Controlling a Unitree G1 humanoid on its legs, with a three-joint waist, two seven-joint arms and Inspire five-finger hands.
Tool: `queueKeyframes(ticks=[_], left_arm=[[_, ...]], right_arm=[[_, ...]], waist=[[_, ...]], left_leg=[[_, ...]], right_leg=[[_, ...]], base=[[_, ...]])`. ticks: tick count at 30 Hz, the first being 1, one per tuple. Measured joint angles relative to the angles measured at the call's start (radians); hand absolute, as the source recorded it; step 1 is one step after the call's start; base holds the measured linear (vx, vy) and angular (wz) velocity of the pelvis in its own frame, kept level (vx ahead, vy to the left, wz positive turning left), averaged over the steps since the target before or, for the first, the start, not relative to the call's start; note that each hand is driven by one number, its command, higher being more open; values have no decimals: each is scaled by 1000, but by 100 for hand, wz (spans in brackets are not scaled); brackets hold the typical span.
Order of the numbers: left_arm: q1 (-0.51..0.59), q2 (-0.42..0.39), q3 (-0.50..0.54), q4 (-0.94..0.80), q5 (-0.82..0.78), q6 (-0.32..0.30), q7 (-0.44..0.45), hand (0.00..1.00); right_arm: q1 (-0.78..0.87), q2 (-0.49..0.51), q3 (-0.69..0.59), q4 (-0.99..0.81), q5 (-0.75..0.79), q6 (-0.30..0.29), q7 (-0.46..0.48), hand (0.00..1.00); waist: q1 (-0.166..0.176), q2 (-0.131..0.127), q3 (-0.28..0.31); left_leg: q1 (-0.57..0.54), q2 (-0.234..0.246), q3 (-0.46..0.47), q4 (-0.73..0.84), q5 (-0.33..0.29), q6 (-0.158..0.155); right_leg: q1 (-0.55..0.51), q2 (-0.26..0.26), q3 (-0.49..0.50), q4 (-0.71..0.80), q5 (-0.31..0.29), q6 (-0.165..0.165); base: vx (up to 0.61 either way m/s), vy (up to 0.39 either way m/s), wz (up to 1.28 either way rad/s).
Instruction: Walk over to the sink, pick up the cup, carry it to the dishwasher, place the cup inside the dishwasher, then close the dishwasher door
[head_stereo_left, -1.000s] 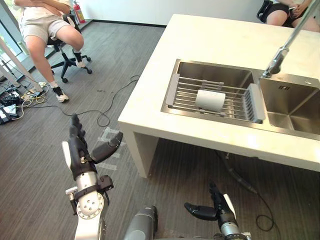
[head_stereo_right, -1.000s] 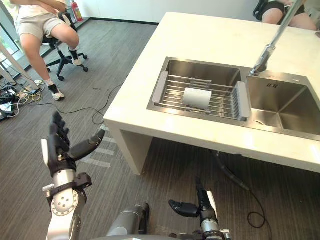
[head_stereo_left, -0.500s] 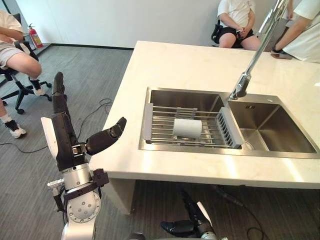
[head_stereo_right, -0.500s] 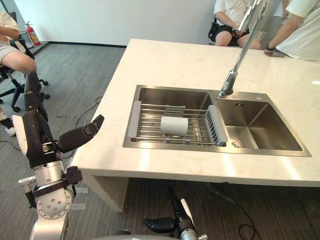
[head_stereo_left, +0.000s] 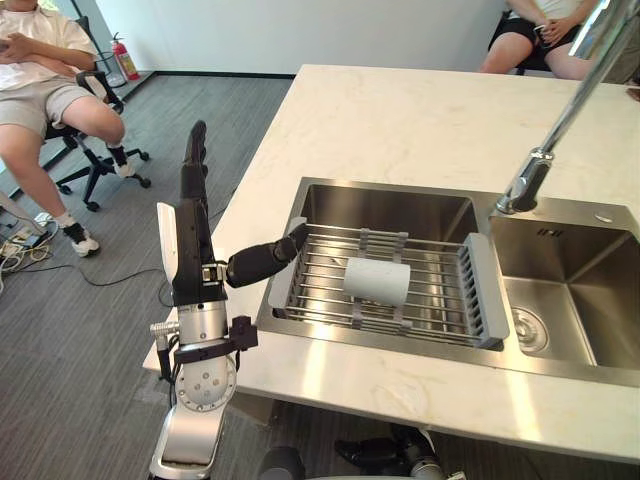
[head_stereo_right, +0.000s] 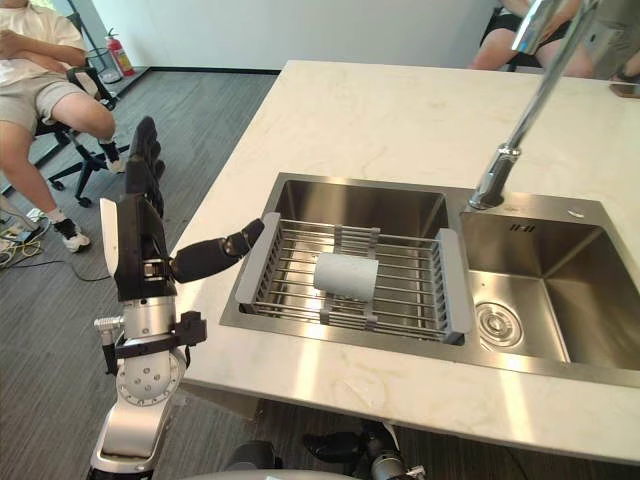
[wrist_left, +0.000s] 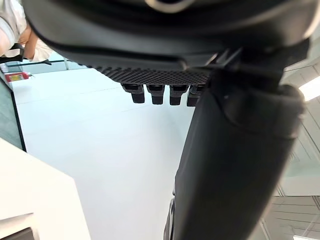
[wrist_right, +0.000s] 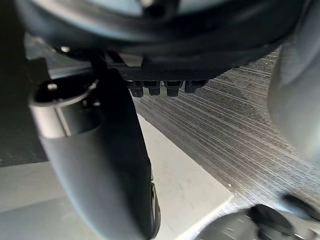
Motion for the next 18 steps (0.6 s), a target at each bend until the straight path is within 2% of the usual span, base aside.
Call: queueKeyframes(ticks=[1,2,4,6,11,15,18], left_arm=[[-15,20,-1,0,-3,0,0,100],[-16,33,0,1,-3,0,0,100],[-32,73,-20,20,-5,7,-4,100],[-51,103,-51,30,-5,10,-20,100],[-64,115,-111,30,-6,15,-41,100],[-72,120,-129,33,1,15,-86,100],[-78,135,-129,33,8,15,-109,100]], right_arm=[[0,0,0,3,0,0,0,100],[-5,2,1,10,0,0,1,100],[-1,22,0,22,0,6,-2,100],[-1,26,1,31,0,7,0,100],[-38,26,-26,92,62,27,0,100],[-44,32,-113,108,157,32,-43,100],[-31,32,-156,102,174,32,-64,100]], waist=[[3,3,-2],[4,-3,-3],[-3,-29,-18],[-3,-42,-26],[0,-49,-56],[-2,-53,-87],[-5,-51,-94]], left_leg=[[-4,-11,-10,-96,104,-19],[13,-13,-2,-113,137,-34],[37,-39,9,-144,151,-21],[57,-59,17,-173,157,-11],[89,-77,27,-232,173,-2],[107,-71,33,-264,181,-12],[114,-63,37,-278,185,-18]], right_leg=[[2,-2,15,0,-6,20],[9,-5,28,-1,-10,26],[17,-28,37,-6,-13,32],[27,-47,43,-18,-13,33],[41,-62,56,-47,-12,35],[50,-58,63,-69,-5,45],[50,-50,67,-70,-4,44]], base=[[149,174,-35],[140,161,-31],[124,105,-5],[109,118,1],[45,35,-3],[15,-22,-5],[8,-54,-5]])
